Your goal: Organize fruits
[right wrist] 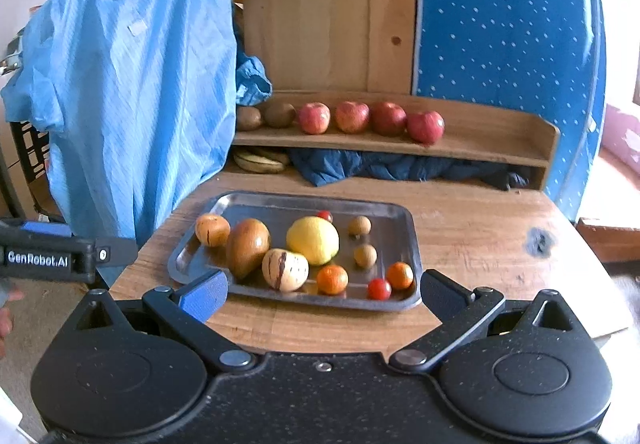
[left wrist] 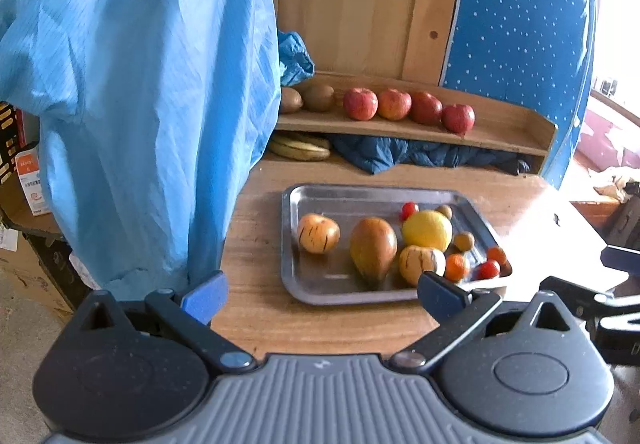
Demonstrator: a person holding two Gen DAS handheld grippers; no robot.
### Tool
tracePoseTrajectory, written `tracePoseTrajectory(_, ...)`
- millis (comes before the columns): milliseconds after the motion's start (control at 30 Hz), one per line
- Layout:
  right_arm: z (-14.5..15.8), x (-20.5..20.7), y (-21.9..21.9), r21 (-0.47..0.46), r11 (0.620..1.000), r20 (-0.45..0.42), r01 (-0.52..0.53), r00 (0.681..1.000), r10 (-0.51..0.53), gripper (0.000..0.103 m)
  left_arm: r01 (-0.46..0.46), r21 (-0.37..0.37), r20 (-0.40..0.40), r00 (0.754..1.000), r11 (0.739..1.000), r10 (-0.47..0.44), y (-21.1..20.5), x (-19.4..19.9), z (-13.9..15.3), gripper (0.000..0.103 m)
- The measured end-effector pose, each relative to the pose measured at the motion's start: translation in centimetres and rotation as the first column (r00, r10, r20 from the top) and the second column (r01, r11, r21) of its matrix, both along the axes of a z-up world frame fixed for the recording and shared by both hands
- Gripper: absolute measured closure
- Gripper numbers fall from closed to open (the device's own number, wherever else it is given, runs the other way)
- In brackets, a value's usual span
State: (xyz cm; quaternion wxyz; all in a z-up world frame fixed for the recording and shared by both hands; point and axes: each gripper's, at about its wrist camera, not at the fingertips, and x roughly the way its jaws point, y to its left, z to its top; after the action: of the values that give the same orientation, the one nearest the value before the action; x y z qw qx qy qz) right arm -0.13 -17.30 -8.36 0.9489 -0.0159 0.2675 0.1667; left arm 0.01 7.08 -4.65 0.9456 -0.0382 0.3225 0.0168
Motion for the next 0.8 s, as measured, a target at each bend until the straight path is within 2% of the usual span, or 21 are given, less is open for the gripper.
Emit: tracePoseTrajectory(800,-1.2,-0.4,0.2,0.000,1.000,-0.071,0.030,0.997,-0.030,0.001,0.004,0.010,-0.062,0.998,1.000,-0.004,0.5,-0.8,-1.2,0.000)
